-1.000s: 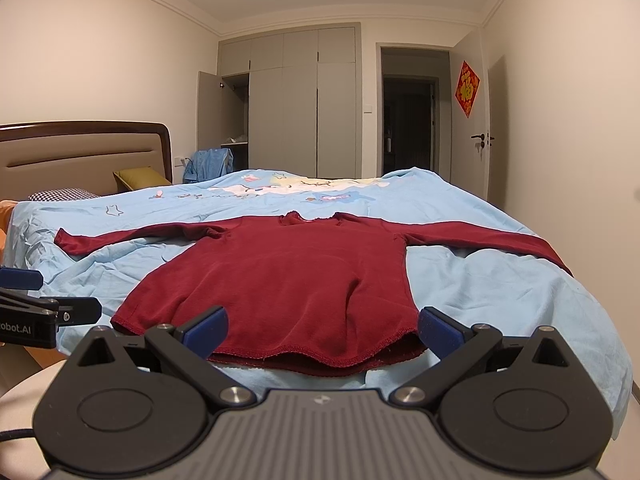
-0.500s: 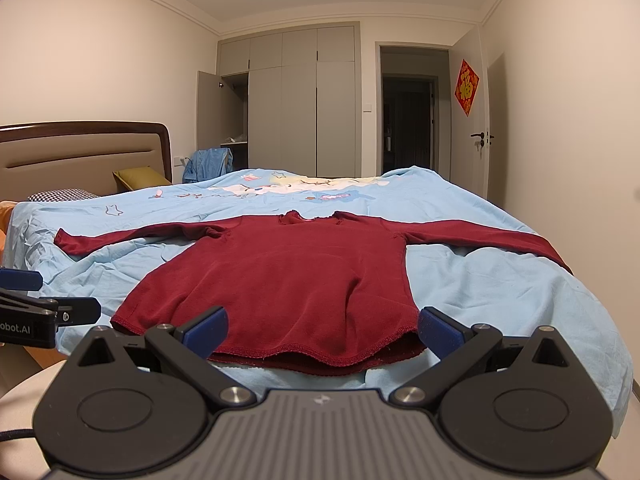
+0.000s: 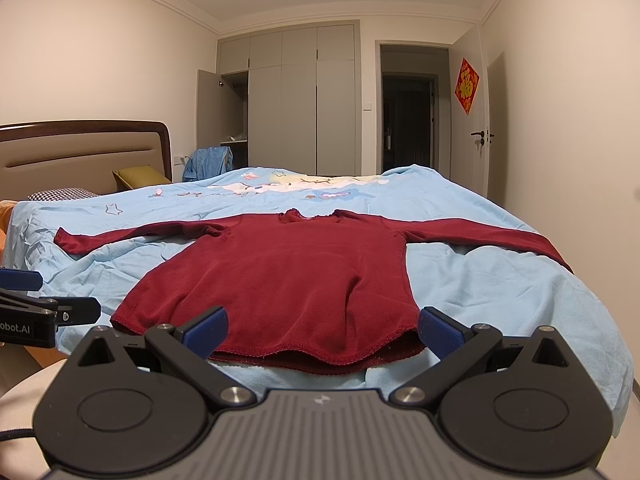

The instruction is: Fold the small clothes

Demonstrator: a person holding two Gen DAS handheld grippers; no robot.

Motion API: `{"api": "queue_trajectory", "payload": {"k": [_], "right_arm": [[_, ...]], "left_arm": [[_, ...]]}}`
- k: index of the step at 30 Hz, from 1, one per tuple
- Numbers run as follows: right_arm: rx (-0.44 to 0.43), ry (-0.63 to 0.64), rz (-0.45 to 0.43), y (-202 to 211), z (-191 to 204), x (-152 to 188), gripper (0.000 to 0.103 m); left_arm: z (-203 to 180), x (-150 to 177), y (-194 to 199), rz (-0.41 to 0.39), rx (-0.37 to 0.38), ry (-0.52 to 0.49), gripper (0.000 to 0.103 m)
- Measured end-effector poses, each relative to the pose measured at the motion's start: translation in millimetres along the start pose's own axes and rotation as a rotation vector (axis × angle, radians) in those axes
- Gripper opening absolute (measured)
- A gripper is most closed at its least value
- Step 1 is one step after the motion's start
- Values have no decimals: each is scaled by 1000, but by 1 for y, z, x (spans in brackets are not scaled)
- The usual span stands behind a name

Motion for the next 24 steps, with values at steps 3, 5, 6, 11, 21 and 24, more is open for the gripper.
{"api": "queue_trajectory", "payload": {"k": [3,5,6,11,21,24], "right_arm": [[0,0,0,0,0,0,103],[0,0,0,0,0,0,103],[0,0,0,0,0,0,103],[0,-1,1,0,0,0,103],[6,-1,21,-4,4,4,103],[-1,-10,45,-6,3,3,103]], "left_arm": [[0,0,0,0,0,0,102],[0,0,0,1,0,0,102],[0,0,0,1,0,0,102],[0,0,0,1,1,0,102],[0,2,0,10,2,1,102],[0,4,-6,36,-5,-6,102]]}}
Point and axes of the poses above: each gripper's, at about its wrist camera, not at the fingertips, and y roughly against the way its jaws point, z to its left, x to its underside, the point moved 5 cm from there along -y, roughly the way its jaws point, and after that the axes turned 8 degrees about -x, right-handed, at the moved point
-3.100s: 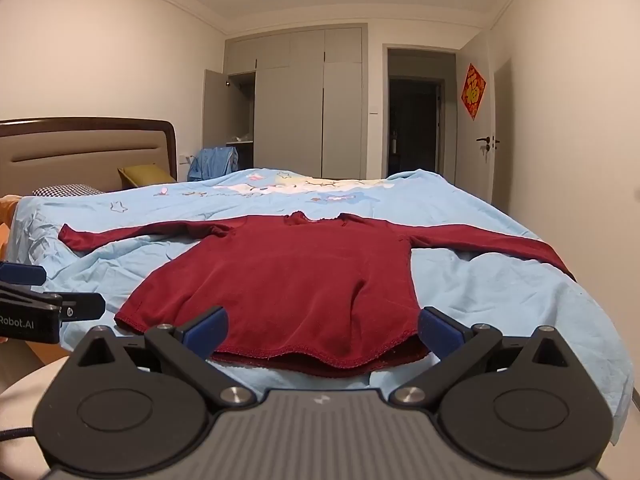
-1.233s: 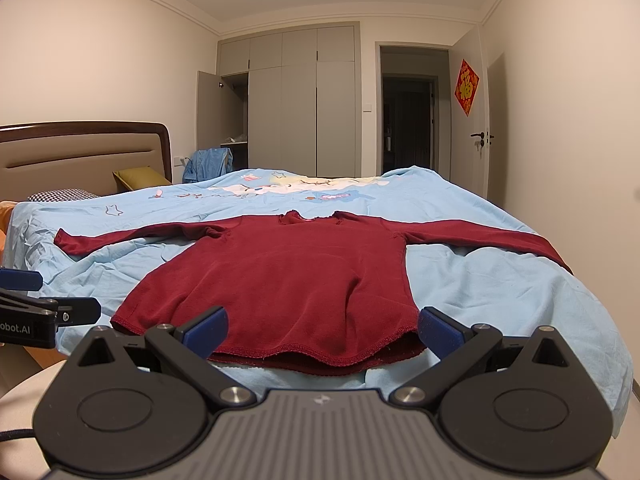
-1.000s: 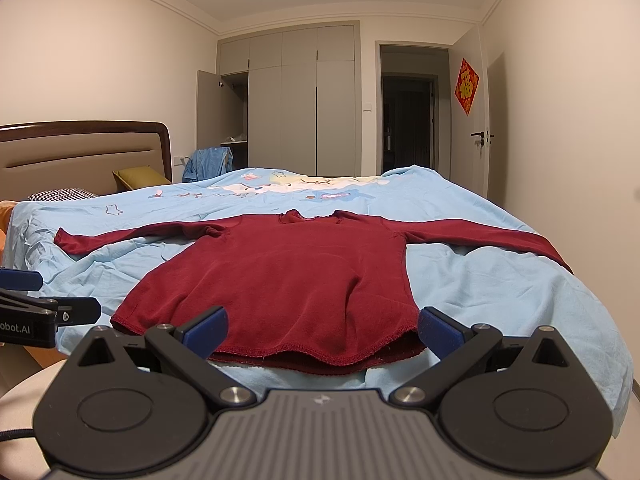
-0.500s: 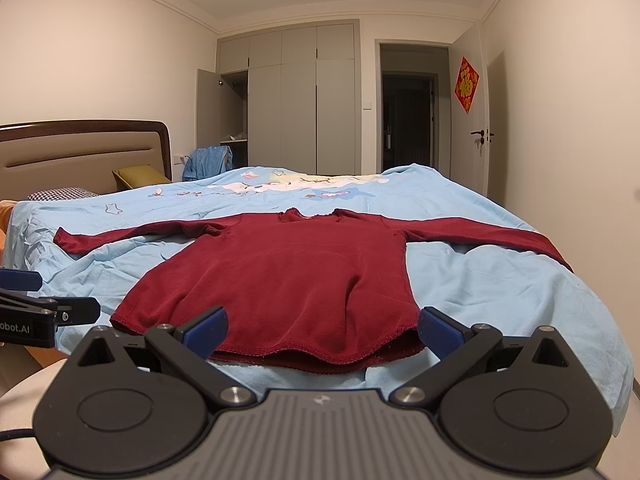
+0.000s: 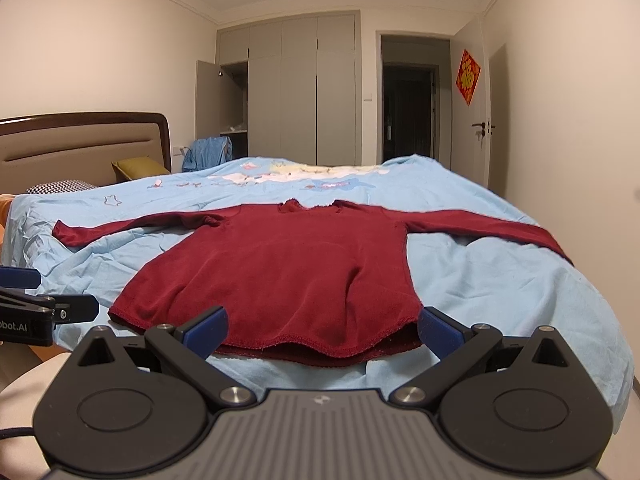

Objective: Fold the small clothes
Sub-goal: 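Move both grippers toward the sweater, right gripper reaching its sleeve cuff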

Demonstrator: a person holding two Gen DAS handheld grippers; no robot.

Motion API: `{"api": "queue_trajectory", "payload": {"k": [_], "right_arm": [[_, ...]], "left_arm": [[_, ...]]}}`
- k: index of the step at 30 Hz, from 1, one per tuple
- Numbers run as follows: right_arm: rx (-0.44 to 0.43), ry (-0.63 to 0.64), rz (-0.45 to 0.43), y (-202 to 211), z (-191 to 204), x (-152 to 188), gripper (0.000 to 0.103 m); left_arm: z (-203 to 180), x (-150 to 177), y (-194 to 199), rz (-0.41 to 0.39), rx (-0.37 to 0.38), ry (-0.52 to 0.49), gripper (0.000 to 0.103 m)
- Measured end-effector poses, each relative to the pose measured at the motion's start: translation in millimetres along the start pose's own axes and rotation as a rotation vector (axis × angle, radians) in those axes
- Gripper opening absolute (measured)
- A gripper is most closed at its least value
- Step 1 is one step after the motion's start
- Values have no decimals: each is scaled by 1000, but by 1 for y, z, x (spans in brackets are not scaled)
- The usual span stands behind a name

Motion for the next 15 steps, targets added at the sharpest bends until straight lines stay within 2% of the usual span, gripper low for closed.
{"api": "queue_trajectory", "payload": {"k": [4,8,12,15], "right_arm": [[-34,-33,71,-10,-4,-2,103],[-5,-34,137,-20,-7,-10,103],[37,-16,135,-27,-8,-24,103],[54,-29,142,-37,-14,-33,103]], "left_arm": [[-2,-4,-11,64,-16,-38,102],[3,-21,-23,92,-11,-12,102],[8,-45,-36,101,0,40,102],[6,-60,-47,109,-15,44,102]]}}
Point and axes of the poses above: each gripper's, at about its wrist camera, not at the fingertips, and y roughly against the way its jaws point, z to its left, x to its underside, the point moved 5 cm from there along -y, roughly the way its jaws point, and after that the axes turned 8 degrees about -x, right-handed, at the moved point
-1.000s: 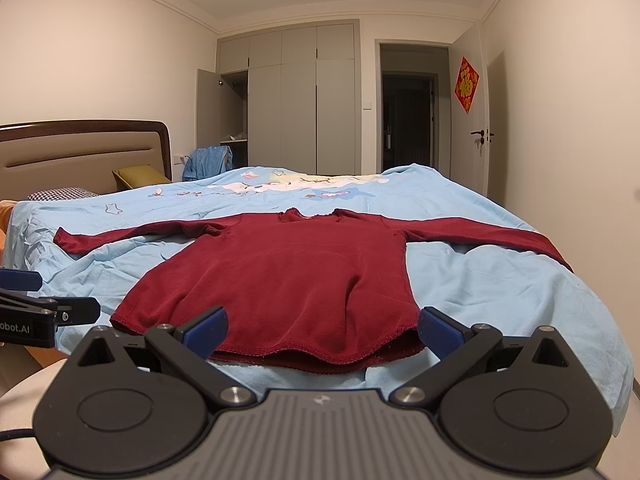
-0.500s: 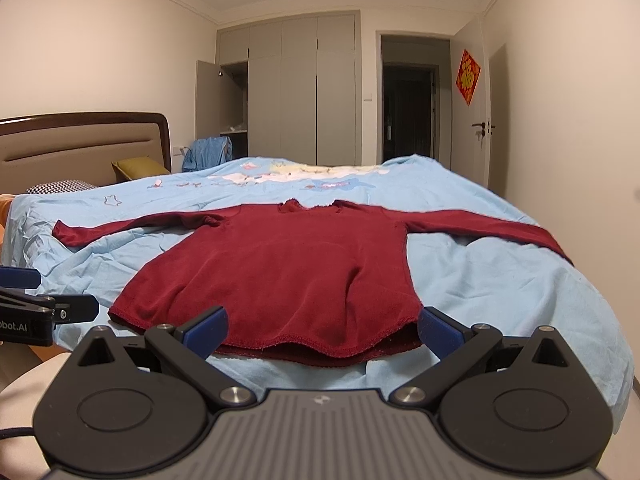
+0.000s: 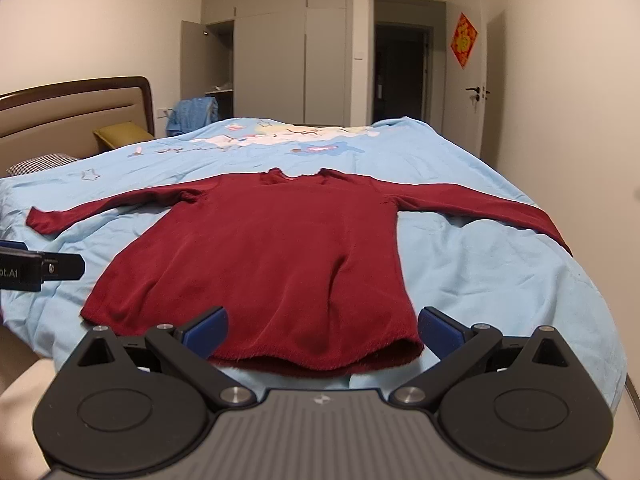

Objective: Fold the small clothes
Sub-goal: 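Move both grippers toward the sweater, right gripper reaching its sleeve cuff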

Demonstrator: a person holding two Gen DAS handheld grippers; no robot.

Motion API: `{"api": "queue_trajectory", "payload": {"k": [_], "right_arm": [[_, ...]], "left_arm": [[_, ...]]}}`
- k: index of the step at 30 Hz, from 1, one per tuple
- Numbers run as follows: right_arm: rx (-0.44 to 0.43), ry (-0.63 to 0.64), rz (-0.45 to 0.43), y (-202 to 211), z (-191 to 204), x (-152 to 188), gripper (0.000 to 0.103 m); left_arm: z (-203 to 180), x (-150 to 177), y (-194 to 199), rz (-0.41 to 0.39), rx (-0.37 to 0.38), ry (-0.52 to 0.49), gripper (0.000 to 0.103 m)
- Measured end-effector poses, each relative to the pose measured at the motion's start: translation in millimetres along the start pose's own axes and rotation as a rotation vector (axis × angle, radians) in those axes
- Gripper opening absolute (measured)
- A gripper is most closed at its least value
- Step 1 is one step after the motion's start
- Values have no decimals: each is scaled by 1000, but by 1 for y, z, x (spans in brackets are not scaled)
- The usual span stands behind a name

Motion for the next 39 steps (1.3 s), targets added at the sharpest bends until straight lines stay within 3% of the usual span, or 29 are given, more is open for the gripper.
{"api": "queue_trajectory", "payload": {"k": [8,16,39], "right_arm": [[-25,-76,13,-27,-22,-22,103],[4,-108,50,-73,-55,-39,103],[176,-127,112,-194,-164,-76,103]], "left_arm": [[-12,-33,-29,3,-4,-21,102],[-30,-58,-84,30,7,-47,102],[-95,-112,-248,54,37,9,102]]}}
Point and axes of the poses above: each gripper's, at about its wrist camera, not at the fingertips, and y roughly against the way its jaws point, z to its left, x to its underside, the point moved 5 cm from there along -y, roughly the way its jaws point, and after that the axes turned 8 degrees about -x, right-handed, at the moved point
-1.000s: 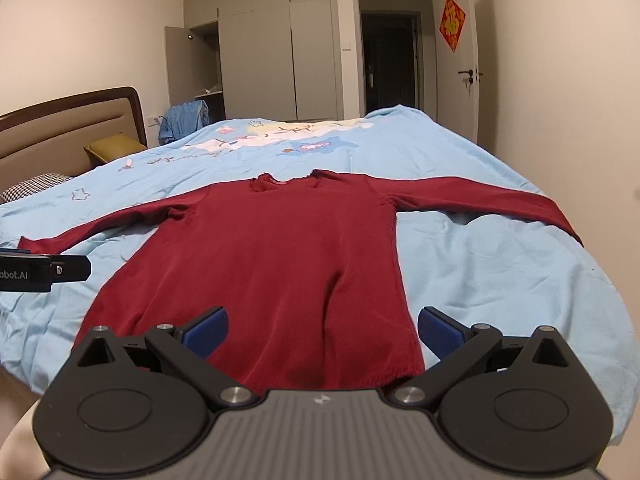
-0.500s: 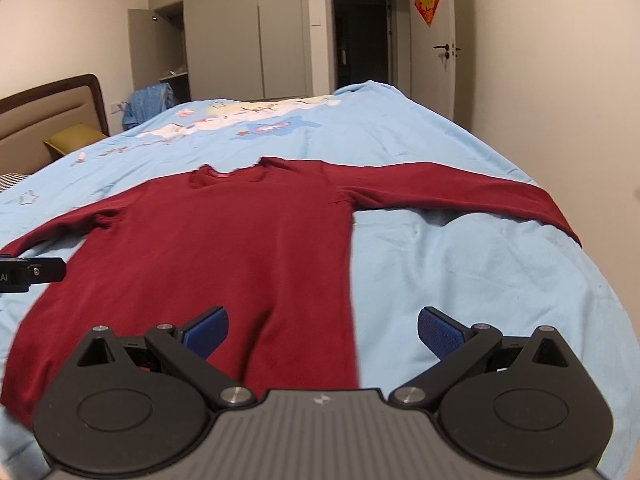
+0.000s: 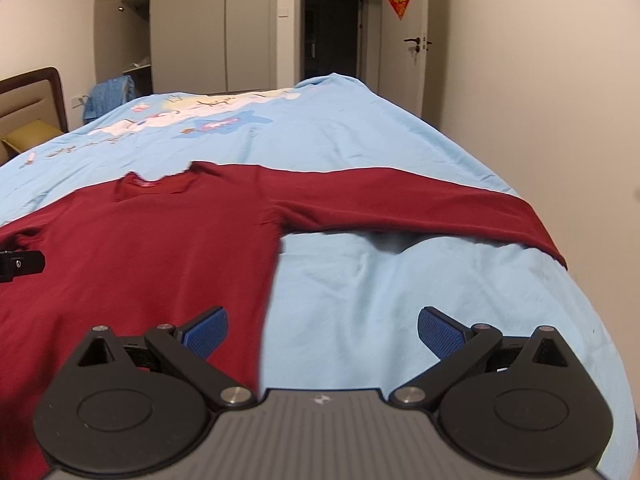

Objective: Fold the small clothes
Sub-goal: 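Move both grippers toward the sweater, right gripper reaching its sleeve cuff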

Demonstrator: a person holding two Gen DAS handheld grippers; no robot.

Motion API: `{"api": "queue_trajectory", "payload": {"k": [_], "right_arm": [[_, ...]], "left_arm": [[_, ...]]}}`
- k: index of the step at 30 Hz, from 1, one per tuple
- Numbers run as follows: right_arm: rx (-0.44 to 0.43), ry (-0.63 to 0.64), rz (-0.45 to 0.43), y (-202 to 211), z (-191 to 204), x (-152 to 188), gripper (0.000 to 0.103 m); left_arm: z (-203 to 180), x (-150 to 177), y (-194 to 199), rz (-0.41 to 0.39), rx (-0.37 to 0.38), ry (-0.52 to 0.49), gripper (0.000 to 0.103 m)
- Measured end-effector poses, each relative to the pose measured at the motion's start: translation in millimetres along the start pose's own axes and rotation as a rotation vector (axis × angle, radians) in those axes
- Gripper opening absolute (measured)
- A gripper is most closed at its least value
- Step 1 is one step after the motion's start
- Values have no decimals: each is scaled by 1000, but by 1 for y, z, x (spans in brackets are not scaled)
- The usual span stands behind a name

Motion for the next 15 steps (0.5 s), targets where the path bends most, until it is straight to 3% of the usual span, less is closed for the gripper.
{"api": "queue_trajectory", "payload": {"k": [9,15], "right_arm": [[79,-17,7,-45,-49,-16,103],[110,-33,-5,-68,-76,-27,103]], "left_arm": [[-30,-6,-63,28,16,6,102],[-37,3,-85,48,18,7,102]]}}
Point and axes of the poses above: each gripper's, at about its wrist camera, not at the fingertips, and y roughly against the way its jaws point, z to its left, x to its underside, the point moved 5 cm from there along -y, roughly the way its jaws point, and after that the axes turned 8 degrees about -x, right-handed, at the moved point
